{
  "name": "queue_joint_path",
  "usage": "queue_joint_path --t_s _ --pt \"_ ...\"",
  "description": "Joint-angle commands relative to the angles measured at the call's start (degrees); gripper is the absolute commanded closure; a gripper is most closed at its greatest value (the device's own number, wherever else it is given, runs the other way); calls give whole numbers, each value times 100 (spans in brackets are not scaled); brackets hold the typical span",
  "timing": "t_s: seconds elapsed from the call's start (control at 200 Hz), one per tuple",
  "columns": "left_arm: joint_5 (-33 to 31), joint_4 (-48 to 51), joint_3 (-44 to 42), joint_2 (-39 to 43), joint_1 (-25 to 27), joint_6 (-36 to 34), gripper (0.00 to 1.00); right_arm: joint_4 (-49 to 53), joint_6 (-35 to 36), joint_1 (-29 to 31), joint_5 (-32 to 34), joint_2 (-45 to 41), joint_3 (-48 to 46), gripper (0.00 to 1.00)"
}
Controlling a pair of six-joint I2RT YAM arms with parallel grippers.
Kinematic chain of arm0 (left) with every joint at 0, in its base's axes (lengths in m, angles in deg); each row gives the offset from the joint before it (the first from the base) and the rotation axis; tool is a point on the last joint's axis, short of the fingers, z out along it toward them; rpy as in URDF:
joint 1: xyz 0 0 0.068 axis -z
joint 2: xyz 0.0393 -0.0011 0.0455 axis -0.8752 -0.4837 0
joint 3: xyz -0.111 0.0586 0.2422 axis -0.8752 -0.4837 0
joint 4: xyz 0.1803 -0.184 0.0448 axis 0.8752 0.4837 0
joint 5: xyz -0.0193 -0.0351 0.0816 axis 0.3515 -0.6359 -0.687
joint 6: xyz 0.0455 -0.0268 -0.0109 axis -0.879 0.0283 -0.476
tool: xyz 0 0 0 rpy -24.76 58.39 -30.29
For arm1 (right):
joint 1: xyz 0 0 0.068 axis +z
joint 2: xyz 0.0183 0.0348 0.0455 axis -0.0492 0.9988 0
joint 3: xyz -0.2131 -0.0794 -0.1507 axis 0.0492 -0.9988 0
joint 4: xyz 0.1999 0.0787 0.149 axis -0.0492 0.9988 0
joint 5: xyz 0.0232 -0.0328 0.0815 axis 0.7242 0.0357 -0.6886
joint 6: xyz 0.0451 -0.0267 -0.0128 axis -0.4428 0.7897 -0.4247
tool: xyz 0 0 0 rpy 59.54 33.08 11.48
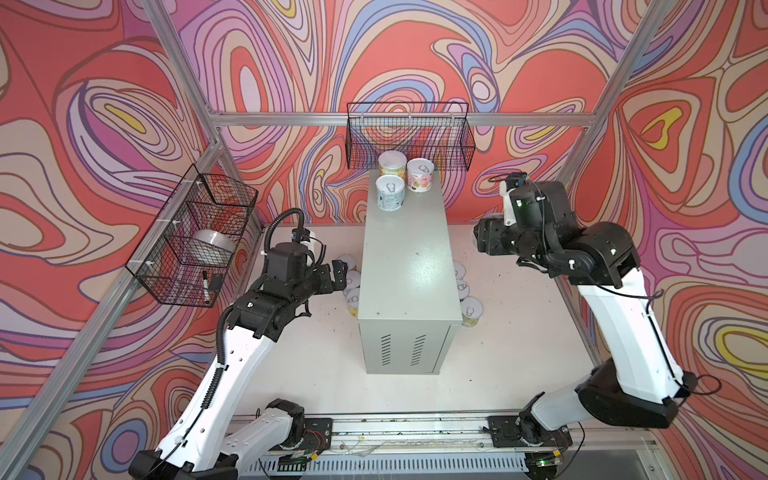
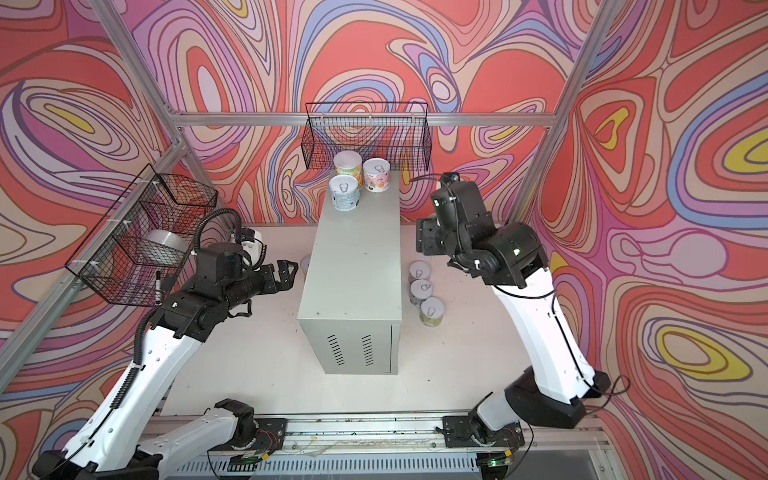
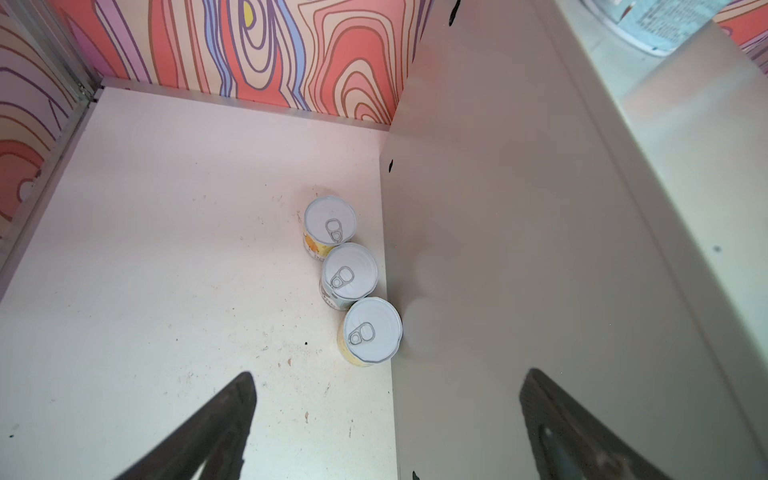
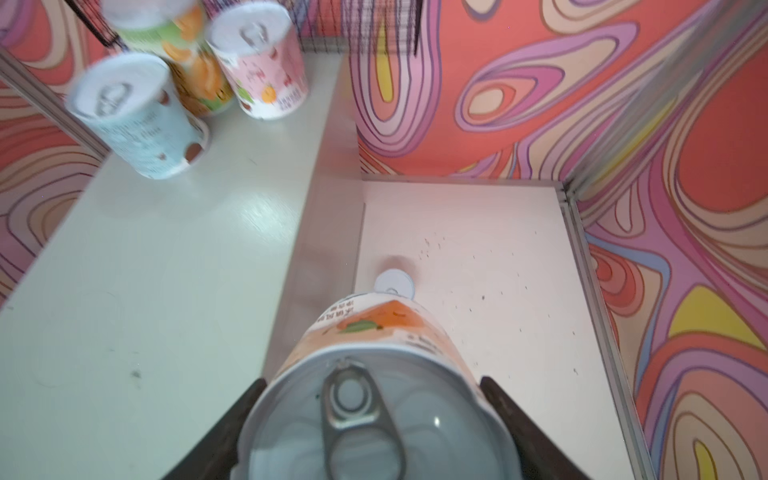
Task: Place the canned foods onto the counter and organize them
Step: 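Lift the orange-labelled can with the right gripper up over the box top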
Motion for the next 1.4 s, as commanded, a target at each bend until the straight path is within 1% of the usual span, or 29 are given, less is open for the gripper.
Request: queue_joint_path --t_s 0.0,0.045,0.13,0.27,0.431,0.561,0.596,0.816,1.002,1.167,1.302,1.367,1.392 --pt "65 281 321 3 -41 -270 0 294 435 -68 -625 525 849 100" --pt "46 251 321 43 -40 -311 0 263 409 -91 -835 702 1041 100" --pt "14 285 400 59 -37 -333 0 265 357 -91 -985 1080 1537 100" --pt "25 249 428 77 -35 -309 1 -832 260 -91 -1215 885 922 100" --pt "-4 100 293 148 -36 -211 1 -1041 166 -91 -1367 1101 1053 100" --pt "-60 -15 168 244 -38 -124 1 -1372 131 -91 -1233 1101 759 100" --pt "-45 -29 151 260 -37 -113 1 -1390 111 -91 -1212 1285 777 100" --pt "11 -105 26 261 -42 -36 2 -1781 -92 -65 -1355 1386 744 100" --pt "17 -130 -51 254 -41 1 2 -1593 -125 -52 -1249 1741 1152 100" --pt "-28 -172 -90 258 -39 -2 3 -1671 -177 -38 -1273 1837 1079 100" --pt "-19 -181 -100 203 -40 10 3 -1710 -186 -37 -1157 1883 1084 100" --pt "-23 -187 -108 191 -42 10 3 -1723 -190 -29 -1174 1917 1104 86" --pt "-28 -196 -115 183 -42 10 3 -1724 -195 -35 -1184 1935 1120 82"
